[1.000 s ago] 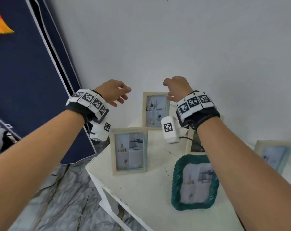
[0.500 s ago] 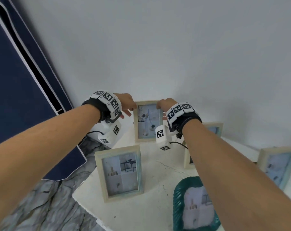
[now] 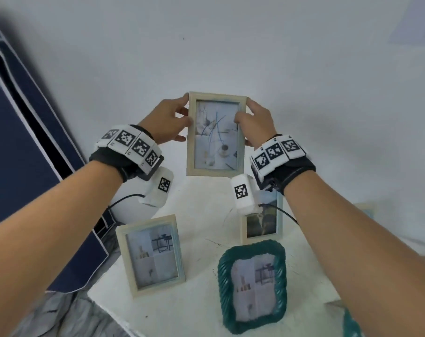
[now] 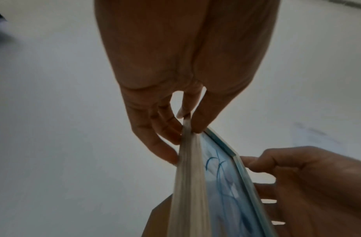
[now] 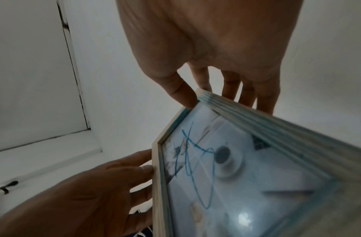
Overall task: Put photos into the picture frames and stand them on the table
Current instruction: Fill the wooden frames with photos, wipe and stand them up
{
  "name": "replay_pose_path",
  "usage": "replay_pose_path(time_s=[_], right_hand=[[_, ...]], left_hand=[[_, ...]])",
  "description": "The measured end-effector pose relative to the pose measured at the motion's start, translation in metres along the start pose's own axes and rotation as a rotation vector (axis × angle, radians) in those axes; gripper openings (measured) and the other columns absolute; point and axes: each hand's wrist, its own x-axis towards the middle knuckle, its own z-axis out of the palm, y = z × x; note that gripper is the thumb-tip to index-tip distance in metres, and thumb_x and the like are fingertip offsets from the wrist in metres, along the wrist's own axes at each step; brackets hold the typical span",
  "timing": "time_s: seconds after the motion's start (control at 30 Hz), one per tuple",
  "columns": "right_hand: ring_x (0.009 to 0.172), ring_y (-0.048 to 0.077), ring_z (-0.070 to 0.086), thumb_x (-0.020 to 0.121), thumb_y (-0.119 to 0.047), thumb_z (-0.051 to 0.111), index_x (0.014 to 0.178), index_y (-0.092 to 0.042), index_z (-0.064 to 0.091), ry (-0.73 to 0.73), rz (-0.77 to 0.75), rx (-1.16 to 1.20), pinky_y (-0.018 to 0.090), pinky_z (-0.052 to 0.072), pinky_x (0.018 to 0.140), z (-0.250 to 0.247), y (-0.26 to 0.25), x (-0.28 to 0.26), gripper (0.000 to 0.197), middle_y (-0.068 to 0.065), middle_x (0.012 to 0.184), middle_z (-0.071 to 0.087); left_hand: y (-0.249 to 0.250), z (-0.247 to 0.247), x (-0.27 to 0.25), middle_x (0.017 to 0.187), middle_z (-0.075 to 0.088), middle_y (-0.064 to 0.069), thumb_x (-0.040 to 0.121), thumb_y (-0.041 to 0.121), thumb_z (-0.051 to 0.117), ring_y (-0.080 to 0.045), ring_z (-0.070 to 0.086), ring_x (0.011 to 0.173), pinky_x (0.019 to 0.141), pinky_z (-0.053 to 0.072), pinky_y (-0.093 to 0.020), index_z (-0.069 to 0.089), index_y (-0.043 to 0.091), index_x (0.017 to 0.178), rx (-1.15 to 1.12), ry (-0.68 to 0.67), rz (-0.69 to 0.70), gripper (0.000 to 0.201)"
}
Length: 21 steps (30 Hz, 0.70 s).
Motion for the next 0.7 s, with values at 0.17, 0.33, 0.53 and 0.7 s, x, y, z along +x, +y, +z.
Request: replay_pose_path(time_s=[0.17,0.33,0.53,0.7], right_hand=[[0.108,0.018,0.062,0.08,-0.032,0.055,0.143,-0.042,0.039,0.003,-0.038,0.06,0.044,0.049,0.099,-0.092,0.0,-0.064,0.066,-0.007,0.127,0.061],[0.131,0.016,0.047,0.075,-0.049,0.065,0.134,-0.066,0.032,0.006,-0.053,0.179,0.051,0.034,0.111,-0.196,0.027,-0.153,0.07,-0.017,0.145,0.045],[0.138,0.018,0.039,0.082,-0.046,0.062,0.134,-0.059,0.04,0.102,-0.022,0.354,0.057,0.026,0.113,-0.313,0.075,-0.274,0.058,-0.014,0.148,0.042],[0.111,0.038,0.061,0.09,-0.036,0.059,0.127,-0.008,0.056,0.299,0.172,0.537,0.049,0.049,0.091,-0.381,0.12,-0.376,0.046,0.02,0.121,0.062]], left_hand=[[0.062,0.058,-0.05,0.103,0.058,0.005,0.097,0.006,0.051,-0.015,0.064,0.089,0.082,0.061,-0.038,0.045,0.031,0.145,-0.104,-0.028,0.125,0.054],[0.126,0.14,-0.111,0.102,0.06,0.004,0.098,0.003,0.05,-0.013,0.067,0.09,0.084,0.06,-0.038,0.047,0.032,0.144,-0.261,-0.119,0.162,0.055],[0.189,0.259,-0.19,0.108,0.062,-0.001,0.097,0.001,0.053,-0.015,0.068,0.088,0.081,0.061,-0.038,0.049,0.031,0.142,-0.386,-0.232,0.143,0.055],[0.208,0.373,-0.269,0.118,0.057,0.002,0.094,0.02,0.063,-0.008,0.062,0.103,0.089,0.056,-0.035,0.053,0.027,0.134,-0.251,-0.094,0.161,0.042]])
